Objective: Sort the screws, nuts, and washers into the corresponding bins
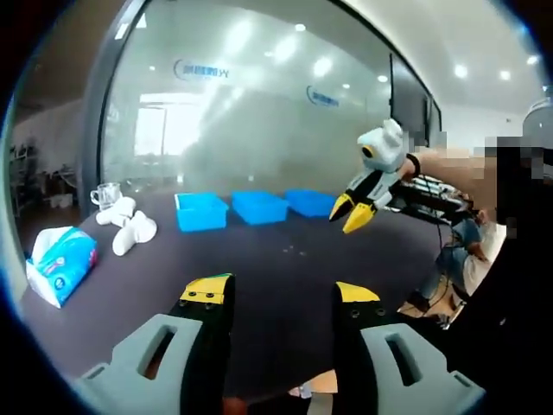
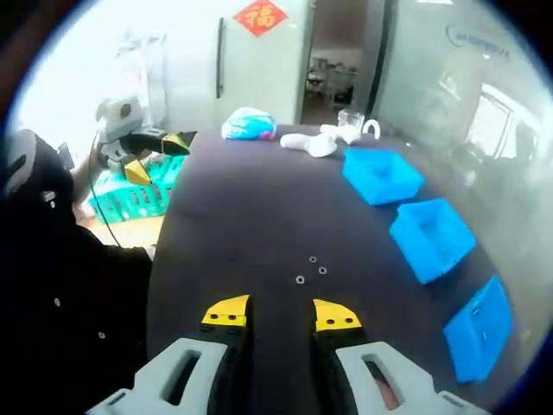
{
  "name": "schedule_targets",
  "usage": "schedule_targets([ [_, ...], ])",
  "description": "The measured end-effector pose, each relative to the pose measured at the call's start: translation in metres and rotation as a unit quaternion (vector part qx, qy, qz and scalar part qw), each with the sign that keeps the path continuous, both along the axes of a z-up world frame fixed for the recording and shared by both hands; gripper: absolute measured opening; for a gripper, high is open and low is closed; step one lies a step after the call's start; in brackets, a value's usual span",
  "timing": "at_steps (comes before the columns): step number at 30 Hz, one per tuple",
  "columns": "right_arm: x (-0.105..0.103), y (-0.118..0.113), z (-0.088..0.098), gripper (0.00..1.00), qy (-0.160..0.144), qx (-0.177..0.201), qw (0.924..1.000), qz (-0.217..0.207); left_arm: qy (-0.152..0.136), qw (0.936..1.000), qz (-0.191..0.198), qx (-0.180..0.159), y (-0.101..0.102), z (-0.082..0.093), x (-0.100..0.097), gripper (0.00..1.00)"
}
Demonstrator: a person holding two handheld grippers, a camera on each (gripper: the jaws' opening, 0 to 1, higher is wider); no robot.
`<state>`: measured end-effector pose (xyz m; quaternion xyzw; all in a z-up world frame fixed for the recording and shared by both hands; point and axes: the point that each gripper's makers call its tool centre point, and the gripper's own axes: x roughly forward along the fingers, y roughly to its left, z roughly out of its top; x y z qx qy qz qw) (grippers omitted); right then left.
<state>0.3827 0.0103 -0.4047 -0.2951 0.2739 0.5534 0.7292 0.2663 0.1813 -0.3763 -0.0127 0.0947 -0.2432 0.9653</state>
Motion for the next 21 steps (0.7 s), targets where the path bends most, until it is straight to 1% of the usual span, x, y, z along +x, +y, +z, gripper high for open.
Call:
schedule_targets([
  [4, -0.001, 0.010, -0.007, 0.22, 0.006, -0.020, 0.9996, 0.019, 0.002, 1.0000, -0.008, -0.001, -0.003, 0.001, -0.001, 0.41],
  [6, 0.006, 0.012, -0.011, 0.22, 0.003, -0.034, 0.9990, 0.028, 0.004, 1.0000, -0.008, -0.002, -0.003, 0.000, -0.001, 0.41],
  [12, 0.011, 0.022, -0.028, 0.20, 0.013, -0.069, 0.9964, 0.047, 0.005, 0.9999, -0.011, -0.001, -0.006, -0.001, 0.001, 0.41],
  [16, 0.015, 0.024, -0.041, 0.19, 0.014, -0.095, 0.9936, 0.059, -0.001, 1.0000, -0.005, 0.004, -0.006, 0.003, 0.005, 0.41],
  [21, 0.018, 0.028, -0.049, 0.17, 0.025, -0.105, 0.9921, 0.063, -0.003, 1.0000, -0.007, 0.005, -0.007, 0.006, 0.005, 0.41],
])
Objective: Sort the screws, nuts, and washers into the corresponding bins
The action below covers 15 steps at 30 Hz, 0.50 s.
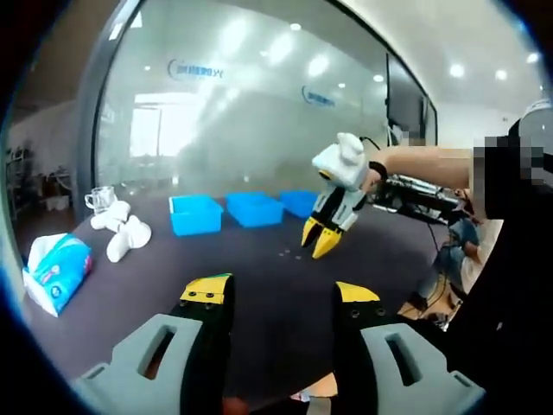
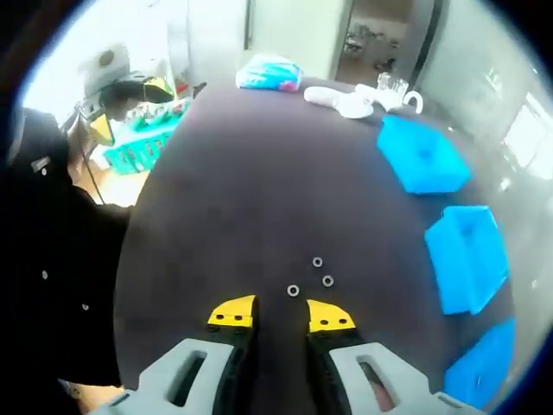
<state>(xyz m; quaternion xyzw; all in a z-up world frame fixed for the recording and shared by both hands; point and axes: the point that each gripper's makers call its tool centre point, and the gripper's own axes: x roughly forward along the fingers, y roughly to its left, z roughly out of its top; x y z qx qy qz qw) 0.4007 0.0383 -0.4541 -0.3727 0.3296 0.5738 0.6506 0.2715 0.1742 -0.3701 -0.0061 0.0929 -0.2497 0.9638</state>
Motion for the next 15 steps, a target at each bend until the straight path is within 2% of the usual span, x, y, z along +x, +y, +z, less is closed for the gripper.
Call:
schedule_targets([
  [15, 0.009, 0.009, -0.012, 0.11, 0.015, -0.014, 0.9998, -0.002, 0.005, 1.0000, -0.002, -0.003, -0.002, -0.003, 0.002, 0.41],
])
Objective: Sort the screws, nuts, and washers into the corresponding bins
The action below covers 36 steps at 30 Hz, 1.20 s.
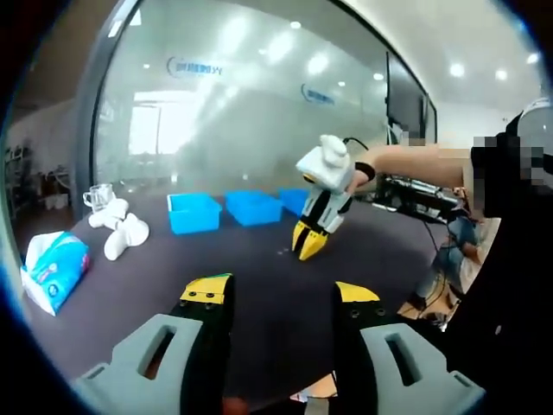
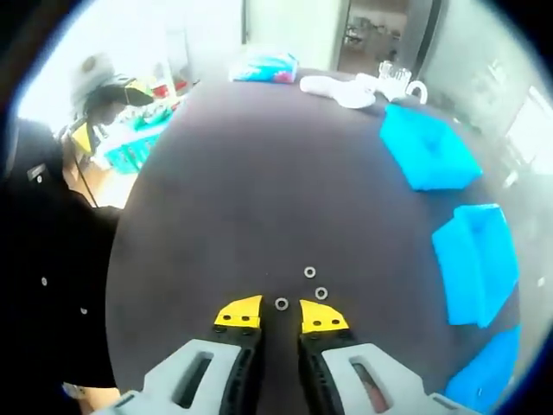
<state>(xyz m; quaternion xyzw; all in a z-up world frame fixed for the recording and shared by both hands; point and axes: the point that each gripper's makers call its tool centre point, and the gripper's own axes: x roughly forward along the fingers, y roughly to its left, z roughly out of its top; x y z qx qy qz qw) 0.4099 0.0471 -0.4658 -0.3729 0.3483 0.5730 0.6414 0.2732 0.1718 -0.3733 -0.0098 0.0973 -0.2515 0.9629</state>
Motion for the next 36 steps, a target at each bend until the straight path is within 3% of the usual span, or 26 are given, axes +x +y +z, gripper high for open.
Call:
schedule_targets([
  [10, -0.002, -0.001, -0.005, 0.05, 0.018, 0.000, 0.9998, -0.009, -0.001, 1.0000, 0.001, -0.002, -0.001, 0.001, 0.000, 0.40],
  [14, -0.007, 0.000, -0.004, 0.03, -0.004, -0.006, 1.0000, 0.005, -0.001, 1.0000, 0.002, -0.002, -0.001, 0.001, 0.000, 0.40],
  [19, -0.011, -0.001, -0.002, 0.02, -0.002, 0.001, 1.0000, 0.003, -0.004, 1.0000, 0.003, -0.004, -0.001, 0.003, 0.000, 0.40],
  [22, -0.017, -0.002, 0.003, 0.02, -0.002, 0.015, 0.9999, -0.002, -0.005, 1.0000, 0.005, -0.004, 0.000, 0.005, 0.001, 0.40],
  [26, -0.024, -0.004, 0.019, 0.02, -0.001, 0.065, 0.9976, -0.025, -0.008, 0.9999, 0.008, -0.006, 0.003, 0.007, 0.002, 0.40],
  [32, -0.022, -0.021, 0.049, 0.02, -0.028, 0.155, 0.9831, -0.094, -0.011, 0.9996, 0.013, -0.021, 0.006, 0.013, 0.006, 0.39],
  [36, -0.013, -0.040, 0.073, 0.02, -0.073, 0.222, 0.9601, -0.154, -0.013, 0.9997, 0.014, -0.015, 0.006, 0.016, 0.008, 0.39],
])
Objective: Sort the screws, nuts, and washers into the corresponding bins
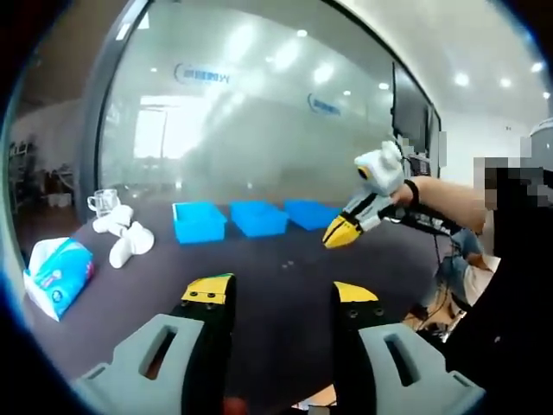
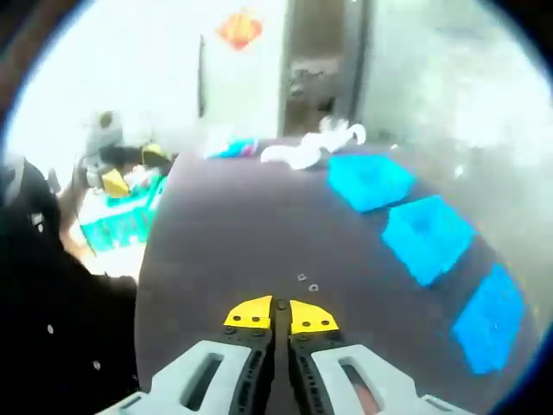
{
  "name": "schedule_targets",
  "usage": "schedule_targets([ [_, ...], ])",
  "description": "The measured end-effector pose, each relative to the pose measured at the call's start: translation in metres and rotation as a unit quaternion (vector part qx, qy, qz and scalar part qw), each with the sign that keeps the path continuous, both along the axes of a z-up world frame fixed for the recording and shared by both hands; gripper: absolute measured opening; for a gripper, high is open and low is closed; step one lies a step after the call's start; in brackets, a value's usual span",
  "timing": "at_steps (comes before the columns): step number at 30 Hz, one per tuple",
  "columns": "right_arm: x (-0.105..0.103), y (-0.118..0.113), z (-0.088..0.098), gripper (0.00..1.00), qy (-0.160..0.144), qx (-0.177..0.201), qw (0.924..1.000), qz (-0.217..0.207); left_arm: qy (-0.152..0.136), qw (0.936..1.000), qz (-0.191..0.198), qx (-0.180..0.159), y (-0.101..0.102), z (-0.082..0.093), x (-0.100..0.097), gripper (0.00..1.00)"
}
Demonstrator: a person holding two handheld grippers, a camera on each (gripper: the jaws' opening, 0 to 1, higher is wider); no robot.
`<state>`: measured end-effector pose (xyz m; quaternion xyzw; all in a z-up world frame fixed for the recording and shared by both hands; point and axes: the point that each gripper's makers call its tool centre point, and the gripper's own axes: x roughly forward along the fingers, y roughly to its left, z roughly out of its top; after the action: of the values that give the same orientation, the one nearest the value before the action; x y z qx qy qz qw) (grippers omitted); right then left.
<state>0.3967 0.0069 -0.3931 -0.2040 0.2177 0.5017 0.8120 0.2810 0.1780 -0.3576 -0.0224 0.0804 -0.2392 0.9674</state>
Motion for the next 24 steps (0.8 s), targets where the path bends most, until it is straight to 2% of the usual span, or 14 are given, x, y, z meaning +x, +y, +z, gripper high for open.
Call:
schedule_targets([
  [1, 0.001, -0.006, 0.005, 0.02, -0.008, 0.013, 0.9997, -0.017, -0.001, 1.0000, 0.001, -0.001, 0.000, 0.001, 0.001, 0.39],
  [2, 0.003, -0.014, 0.016, 0.02, -0.041, 0.027, 0.9981, -0.038, -0.003, 1.0000, 0.002, -0.002, 0.000, 0.003, 0.001, 0.39],
  [3, 0.003, -0.021, 0.021, 0.02, -0.059, 0.032, 0.9964, -0.052, -0.005, 1.0000, 0.003, -0.002, 0.000, 0.005, 0.001, 0.39],
  [6, -0.002, -0.034, 0.038, 0.02, -0.075, 0.087, 0.9892, -0.091, -0.011, 0.9999, 0.008, -0.004, 0.001, 0.010, 0.003, 0.39],
  [10, -0.006, -0.054, 0.049, 0.02, -0.106, 0.126, 0.9756, -0.146, -0.017, 0.9998, 0.009, 0.004, 0.000, 0.014, 0.004, 0.39],
  [12, -0.012, -0.063, 0.050, 0.02, -0.116, 0.138, 0.9691, -0.168, -0.020, 0.9997, 0.009, 0.005, -0.001, 0.016, 0.004, 0.39],
  [14, -0.020, -0.069, 0.054, 0.02, -0.120, 0.171, 0.9601, -0.186, -0.023, 0.9997, 0.011, 0.005, -0.001, 0.018, 0.004, 0.39],
  [18, -0.023, -0.080, 0.059, 0.02, -0.138, 0.198, 0.9463, -0.215, -0.028, 0.9995, 0.015, 0.004, -0.002, 0.021, 0.006, 0.39],
  [22, -0.020, -0.081, 0.080, 0.02, -0.157, 0.247, 0.9276, -0.232, -0.027, 0.9995, 0.012, 0.006, -0.004, 0.020, 0.005, 0.39],
  [24, -0.015, -0.078, 0.085, 0.02, -0.159, 0.245, 0.9287, -0.229, -0.027, 0.9996, 0.010, 0.005, -0.005, 0.020, 0.005, 0.39],
])
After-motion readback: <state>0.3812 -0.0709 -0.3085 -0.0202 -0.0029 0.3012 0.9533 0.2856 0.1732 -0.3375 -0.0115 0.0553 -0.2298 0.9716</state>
